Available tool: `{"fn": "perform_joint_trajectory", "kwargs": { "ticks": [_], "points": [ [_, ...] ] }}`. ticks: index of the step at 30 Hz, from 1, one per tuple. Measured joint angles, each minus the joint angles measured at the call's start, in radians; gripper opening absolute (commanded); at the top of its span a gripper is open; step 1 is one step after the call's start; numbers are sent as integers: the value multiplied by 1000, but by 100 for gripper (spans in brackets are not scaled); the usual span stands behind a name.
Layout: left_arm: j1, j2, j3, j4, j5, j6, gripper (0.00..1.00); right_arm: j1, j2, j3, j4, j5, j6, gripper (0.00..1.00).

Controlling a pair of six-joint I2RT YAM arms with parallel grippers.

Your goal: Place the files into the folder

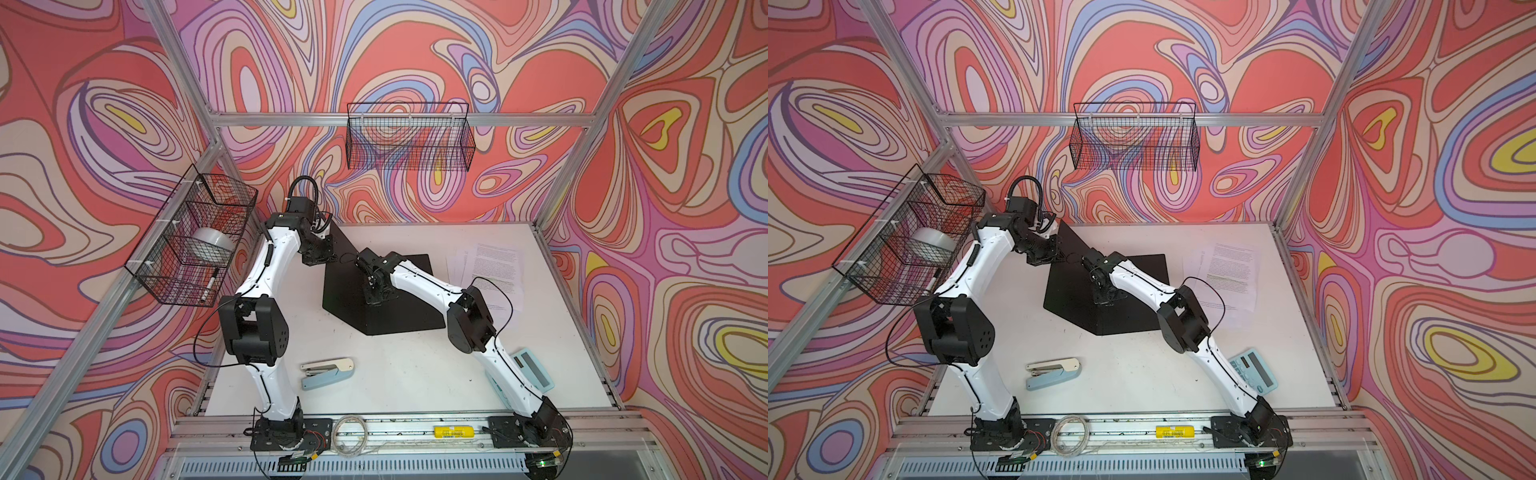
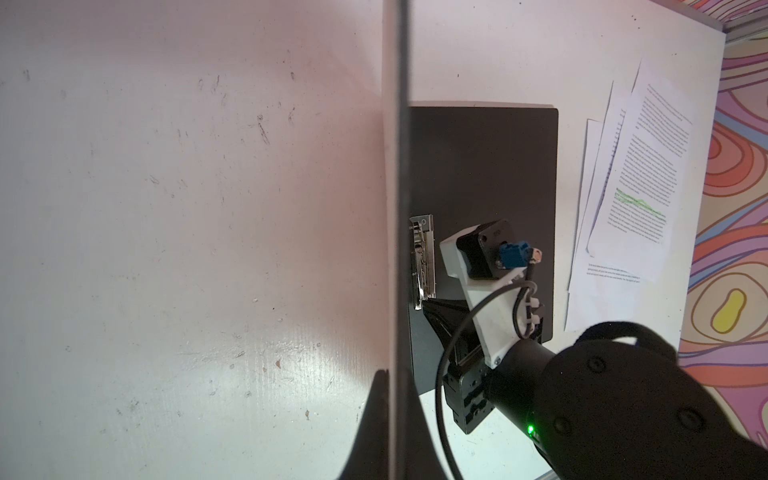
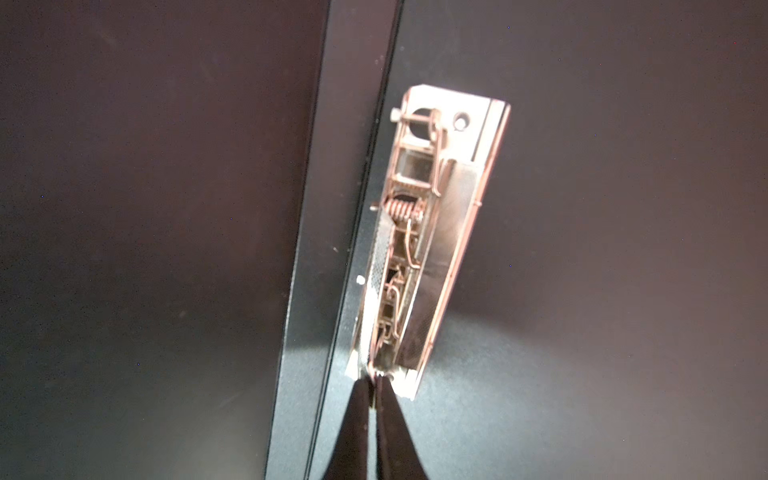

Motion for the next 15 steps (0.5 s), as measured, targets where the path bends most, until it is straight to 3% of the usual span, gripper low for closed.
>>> {"fn": "perform_joint_trajectory", "kwargs": {
  "ticks": [15],
  "points": [
    [0, 0, 0, 0, 0, 0, 0, 0, -9, 2, -5, 1, 0, 1]
  ]
}}
